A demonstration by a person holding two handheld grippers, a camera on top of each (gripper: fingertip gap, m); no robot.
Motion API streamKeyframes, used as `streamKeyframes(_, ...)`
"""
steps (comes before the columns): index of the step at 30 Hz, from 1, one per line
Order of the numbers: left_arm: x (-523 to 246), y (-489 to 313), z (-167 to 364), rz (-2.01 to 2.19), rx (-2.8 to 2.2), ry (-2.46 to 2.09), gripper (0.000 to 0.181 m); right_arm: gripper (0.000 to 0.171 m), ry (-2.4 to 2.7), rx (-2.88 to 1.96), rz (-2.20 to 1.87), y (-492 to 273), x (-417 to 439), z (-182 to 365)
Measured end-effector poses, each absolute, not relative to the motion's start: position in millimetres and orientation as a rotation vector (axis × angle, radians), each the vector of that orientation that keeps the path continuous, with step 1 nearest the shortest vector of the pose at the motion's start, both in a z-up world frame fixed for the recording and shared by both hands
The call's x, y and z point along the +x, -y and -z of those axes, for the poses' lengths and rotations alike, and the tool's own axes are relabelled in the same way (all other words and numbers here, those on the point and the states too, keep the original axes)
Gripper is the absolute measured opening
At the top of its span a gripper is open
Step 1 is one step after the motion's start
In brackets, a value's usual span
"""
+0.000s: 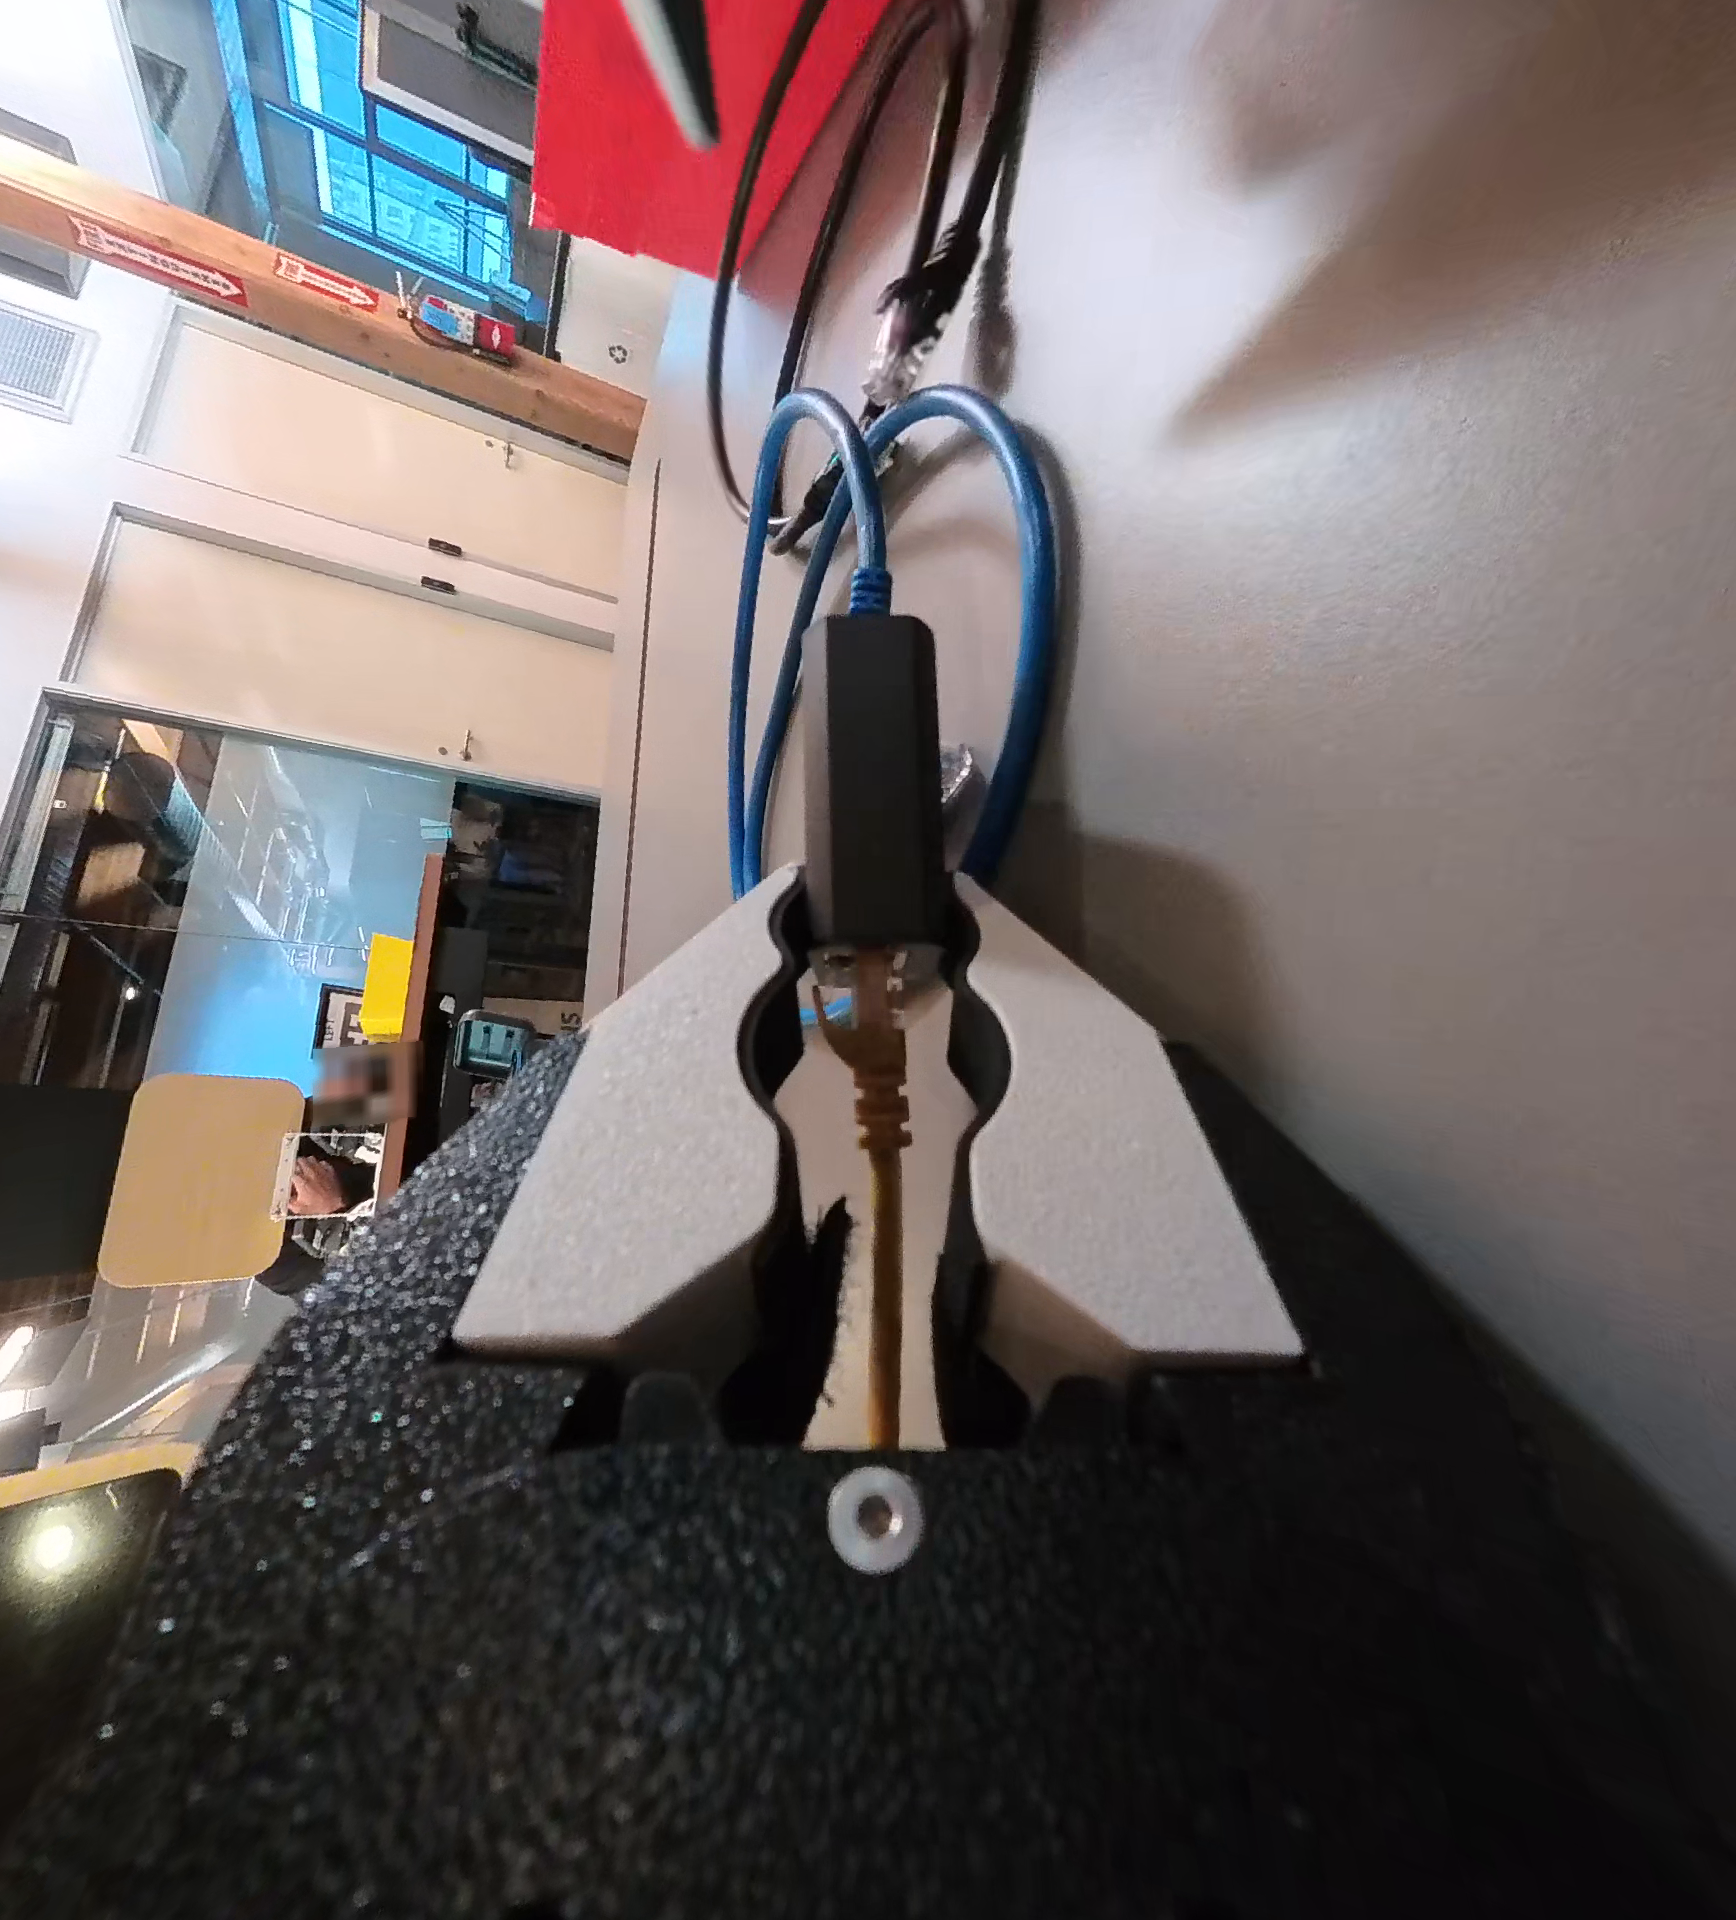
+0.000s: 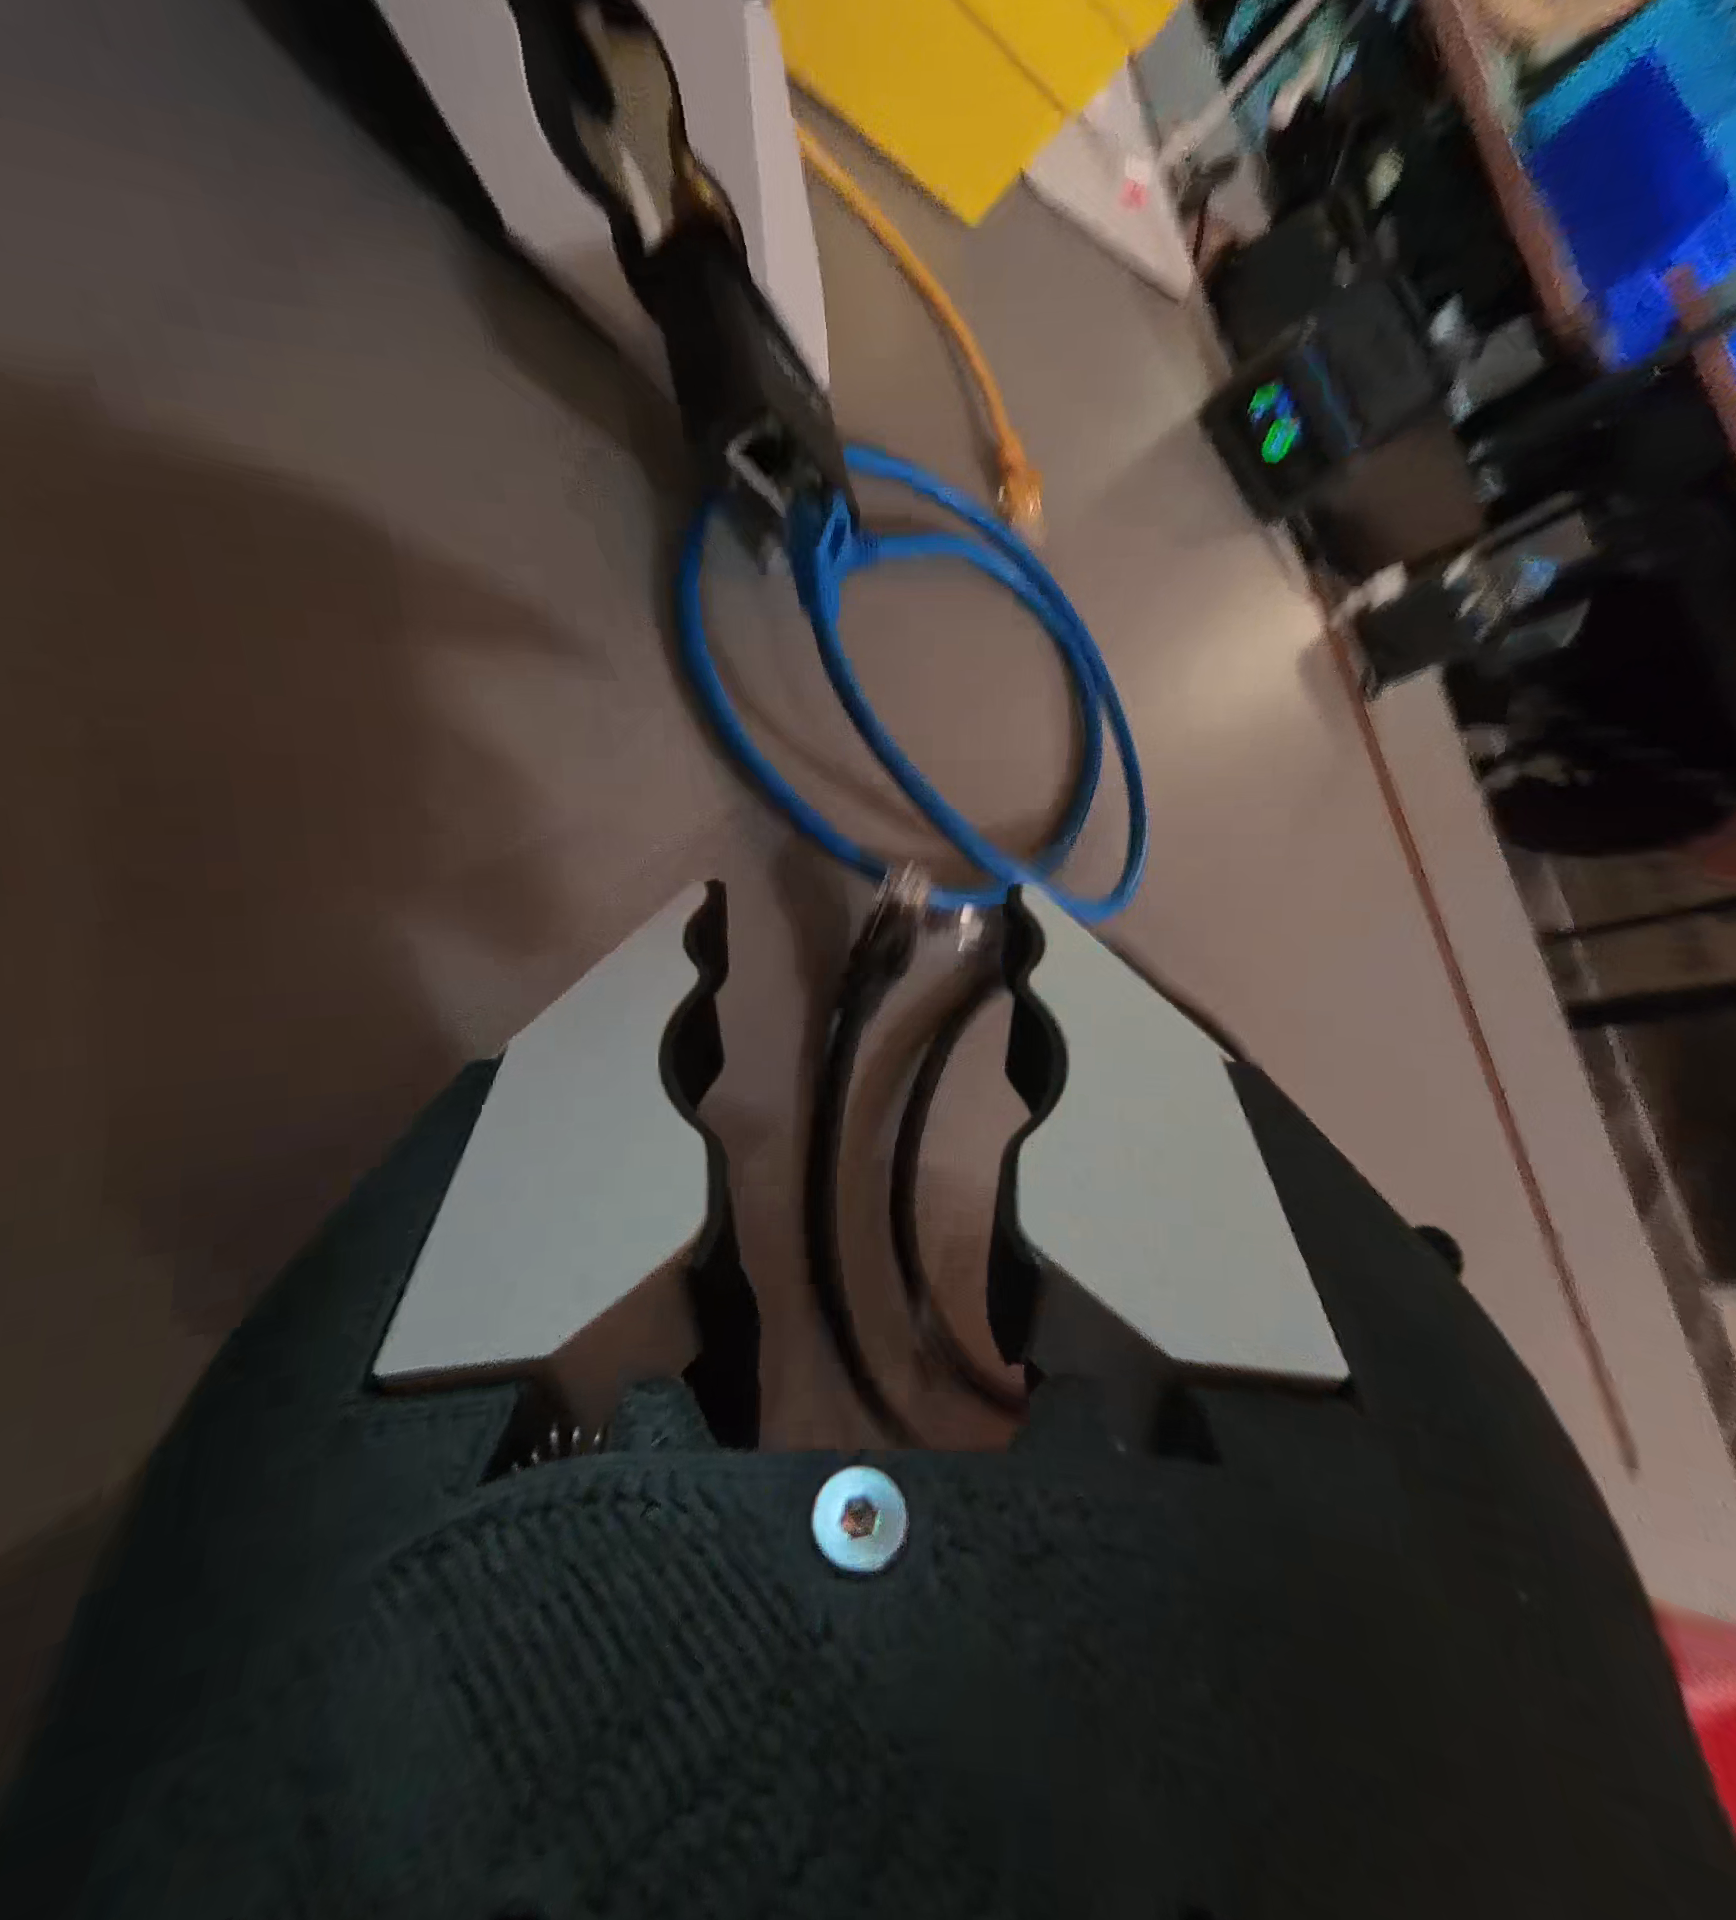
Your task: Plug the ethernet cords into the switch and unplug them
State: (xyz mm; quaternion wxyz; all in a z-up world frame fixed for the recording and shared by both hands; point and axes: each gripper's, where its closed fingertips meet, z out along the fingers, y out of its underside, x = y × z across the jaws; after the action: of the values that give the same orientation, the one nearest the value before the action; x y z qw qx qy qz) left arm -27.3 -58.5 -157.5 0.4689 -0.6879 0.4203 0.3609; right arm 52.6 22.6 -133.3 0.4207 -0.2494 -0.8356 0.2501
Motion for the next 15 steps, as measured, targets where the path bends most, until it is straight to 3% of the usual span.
streamKeyframes(6,-30.1,58.1,157.0,-0.876,-1.702,-1.017,0.022,0.042,2.138,-1.255,-0.632,-52.3,61.2,152.4)
streamKeyframes(11,-31.5,58.7,156.9,-0.874,-1.702,-1.016,0.022,0.028,2.216,-1.32,-0.729,-39.6,50.6,172.1)
streamKeyframes(15,-33.2,58.0,156.4,-0.855,-1.706,-1.007,0.022,0.035,2.241,-1.404,-0.671,-51.2,49.4,178.0)
